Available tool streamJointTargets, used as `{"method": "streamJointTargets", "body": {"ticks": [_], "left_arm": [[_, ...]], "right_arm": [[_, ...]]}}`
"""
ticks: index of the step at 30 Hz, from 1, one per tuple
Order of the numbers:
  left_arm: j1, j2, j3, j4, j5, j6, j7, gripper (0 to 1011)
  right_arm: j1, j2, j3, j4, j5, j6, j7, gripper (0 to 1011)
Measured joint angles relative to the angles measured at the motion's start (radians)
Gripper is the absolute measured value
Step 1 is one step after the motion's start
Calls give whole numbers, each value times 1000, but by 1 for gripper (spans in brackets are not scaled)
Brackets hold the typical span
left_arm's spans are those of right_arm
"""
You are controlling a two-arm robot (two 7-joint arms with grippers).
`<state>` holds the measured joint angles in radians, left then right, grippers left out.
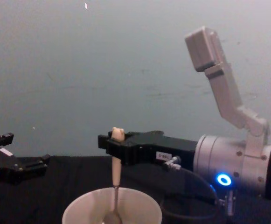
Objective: Pick up the stirring spoon with one hand, stir inside the cup, then place it back in its original position.
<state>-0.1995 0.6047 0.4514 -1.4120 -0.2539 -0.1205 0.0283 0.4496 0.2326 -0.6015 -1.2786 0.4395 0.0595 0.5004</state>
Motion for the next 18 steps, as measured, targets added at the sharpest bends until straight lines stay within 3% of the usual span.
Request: {"method": "streamJointTargets", "body": {"ticks": [7,18], "left_arm": [[0,0,0,0,0,0,0,1001],[0,0,0,0,0,0,0,1001]], "right_arm": [[-17,21,22,-30,1,3,3,215],[-65,87,39,-111,19,13,32,215]]}}
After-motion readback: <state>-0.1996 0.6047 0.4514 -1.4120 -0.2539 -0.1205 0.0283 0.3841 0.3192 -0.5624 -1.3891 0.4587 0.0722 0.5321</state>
